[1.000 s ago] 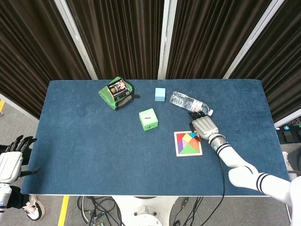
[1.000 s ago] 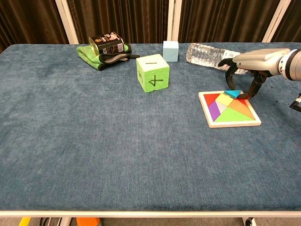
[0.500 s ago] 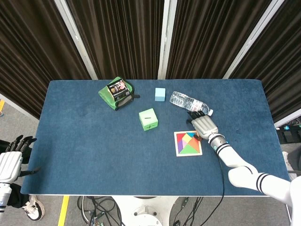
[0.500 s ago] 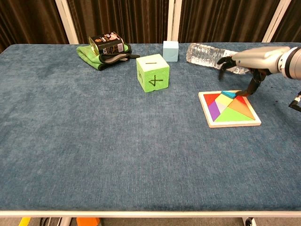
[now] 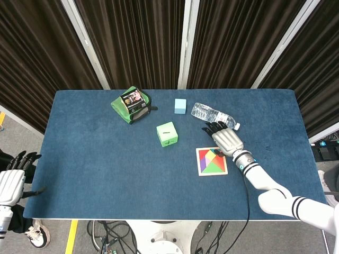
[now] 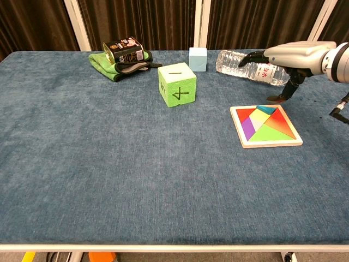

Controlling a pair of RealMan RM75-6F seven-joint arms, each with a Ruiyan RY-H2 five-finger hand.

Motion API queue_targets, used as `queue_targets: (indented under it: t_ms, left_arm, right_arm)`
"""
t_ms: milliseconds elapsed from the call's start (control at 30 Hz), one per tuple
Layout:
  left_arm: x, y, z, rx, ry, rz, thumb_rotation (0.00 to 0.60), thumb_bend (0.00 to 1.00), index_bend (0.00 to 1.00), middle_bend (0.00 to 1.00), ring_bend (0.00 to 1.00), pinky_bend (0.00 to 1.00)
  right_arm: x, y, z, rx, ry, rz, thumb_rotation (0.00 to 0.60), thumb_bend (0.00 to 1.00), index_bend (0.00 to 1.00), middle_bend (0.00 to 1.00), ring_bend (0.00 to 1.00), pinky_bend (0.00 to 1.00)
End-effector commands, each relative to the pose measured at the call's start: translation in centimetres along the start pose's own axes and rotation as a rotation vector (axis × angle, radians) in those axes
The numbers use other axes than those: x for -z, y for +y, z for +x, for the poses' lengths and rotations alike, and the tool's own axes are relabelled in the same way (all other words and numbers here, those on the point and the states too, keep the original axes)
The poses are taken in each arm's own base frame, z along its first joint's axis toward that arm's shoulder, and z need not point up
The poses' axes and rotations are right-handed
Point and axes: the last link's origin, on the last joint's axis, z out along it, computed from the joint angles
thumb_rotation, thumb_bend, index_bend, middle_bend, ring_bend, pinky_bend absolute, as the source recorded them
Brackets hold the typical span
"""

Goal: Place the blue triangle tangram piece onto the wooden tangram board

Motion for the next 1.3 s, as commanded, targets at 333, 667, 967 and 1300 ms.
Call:
queue_targets:
  t_ms: [333,667,967,1300]
  left_arm:
    - [0.0,-0.2,-0.1,0.001,-0.005,0.006,0.6,0.07,0.17,0.11,0.0,0.14]
    - [0.0,-0.5,0.0,0.002,-0.003,0.009,0.6,0.07,0.17,0.11,0.0,0.14]
    - [0.1,-0.6,-0.1,0.004,-0.007,0.01,0.6,0.07,0.17,0.11,0.0,0.14]
    - [0.1,-0.5,-0.2,0.003,-0.005,0.009,0.6,0.07,0.17,0.11,0.0,0.14]
  right_arm:
    - [-1.1,-0.2,-1.1,0.032,0.058,-0.017,0.6,0.09,0.0,0.0,0.0,0.0]
    - [-1.7,-0.4,-1.9,0.028,0.05,-0.02,0.6,0.06,0.0,0.0,0.0,0.0]
    - [-1.5,0.0,-2.2,0.041,0.034,-0.032,0.6,0.06,0.0,0.0,0.0,0.0]
    - [-0.9,0.0,-0.2,-0.016,0.122,-0.021,0.6,0.06,0.0,0.0,0.0,0.0]
